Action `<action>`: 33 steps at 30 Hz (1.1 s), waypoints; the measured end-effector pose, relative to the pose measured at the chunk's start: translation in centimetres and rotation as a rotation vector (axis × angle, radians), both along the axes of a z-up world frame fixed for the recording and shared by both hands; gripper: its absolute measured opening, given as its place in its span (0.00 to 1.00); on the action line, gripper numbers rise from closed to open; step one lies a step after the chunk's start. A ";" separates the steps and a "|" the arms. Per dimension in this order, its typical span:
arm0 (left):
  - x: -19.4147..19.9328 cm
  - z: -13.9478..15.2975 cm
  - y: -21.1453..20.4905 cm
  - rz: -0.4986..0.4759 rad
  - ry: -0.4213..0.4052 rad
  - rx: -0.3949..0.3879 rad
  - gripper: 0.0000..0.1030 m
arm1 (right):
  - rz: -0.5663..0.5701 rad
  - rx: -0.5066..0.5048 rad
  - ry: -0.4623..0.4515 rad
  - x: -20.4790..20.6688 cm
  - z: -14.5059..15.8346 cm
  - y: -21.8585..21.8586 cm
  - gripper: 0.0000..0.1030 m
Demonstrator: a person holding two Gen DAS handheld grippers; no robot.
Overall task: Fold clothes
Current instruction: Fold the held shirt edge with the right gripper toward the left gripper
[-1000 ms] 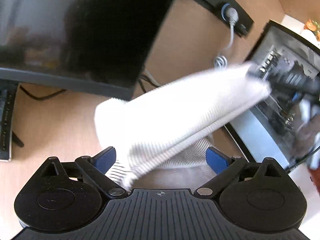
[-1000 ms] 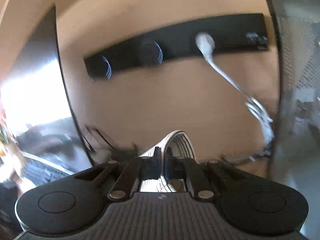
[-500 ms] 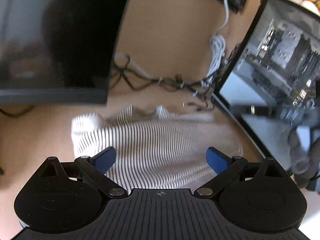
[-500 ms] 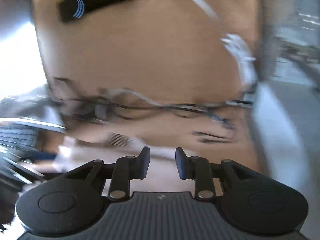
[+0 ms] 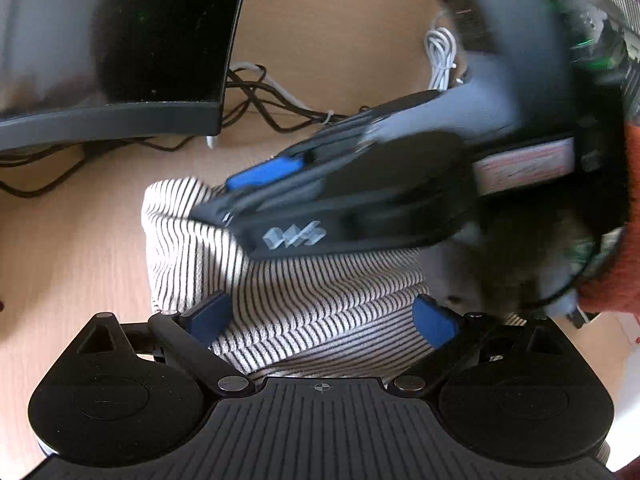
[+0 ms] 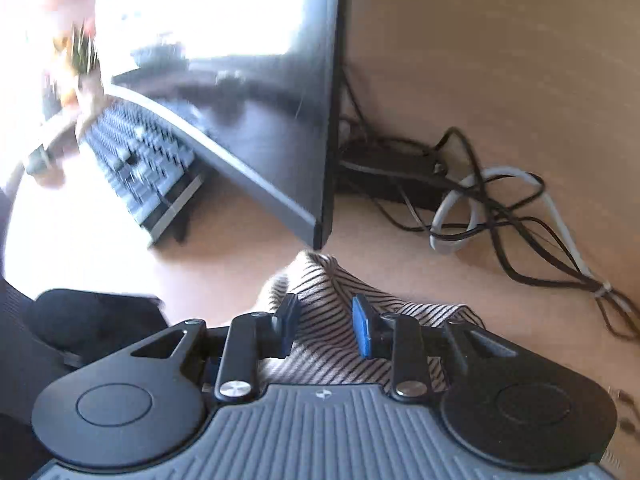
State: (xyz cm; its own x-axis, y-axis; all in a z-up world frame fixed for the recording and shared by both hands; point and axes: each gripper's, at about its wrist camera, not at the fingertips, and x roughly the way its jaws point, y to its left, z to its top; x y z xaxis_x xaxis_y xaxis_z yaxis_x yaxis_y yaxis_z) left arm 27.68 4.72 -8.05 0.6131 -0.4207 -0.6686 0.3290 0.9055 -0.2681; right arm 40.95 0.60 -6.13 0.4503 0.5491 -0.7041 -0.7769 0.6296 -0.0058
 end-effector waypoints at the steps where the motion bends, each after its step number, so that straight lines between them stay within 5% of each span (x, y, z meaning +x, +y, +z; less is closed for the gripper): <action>1: 0.0 0.0 -0.1 -0.001 -0.002 0.010 0.97 | 0.020 -0.010 -0.029 -0.3 -0.1 0.3 0.26; 3: 0.1 -0.1 0.0 0.001 -0.004 0.005 0.97 | 0.061 -0.031 -0.088 -1.0 -0.3 1.0 0.07; 6: 0.2 -0.2 0.4 0.010 -0.003 -0.019 0.97 | 0.122 -0.103 -0.250 -2.6 -0.6 2.3 0.04; 9: 0.1 -0.2 0.0 -0.018 -0.013 0.015 0.97 | 0.103 -0.229 -0.317 -2.3 -2.6 3.1 0.04; 12: -0.1 -0.2 0.1 -0.037 -0.018 0.025 0.97 | -0.001 -0.260 -0.304 -1.7 -3.1 2.0 0.04; 14: 0.0 -0.2 0.4 -0.039 -0.014 0.011 0.97 | -0.058 -0.161 -0.237 -2.1 -1.5 0.0 0.04; 18: 0.4 0.1 1.2 -0.024 0.008 -0.038 0.97 | -0.246 0.002 -0.187 -5.2 1.7 -5.9 0.37; 21: 0.1 0.7 2.0 -0.006 0.032 -0.080 0.97 | -0.406 0.044 -0.160 -8.0 2.4 -10.6 0.52; 27: -1.6 0.1 2.7 -0.026 0.040 -0.087 0.97 | -0.570 0.080 0.002 -9.0 -1.2 -15.1 0.54; 33: -3.1 -0.5 2.0 -0.035 0.092 -0.069 1.00 | -0.557 0.011 -0.023 -10.1 -1.6 -13.7 0.54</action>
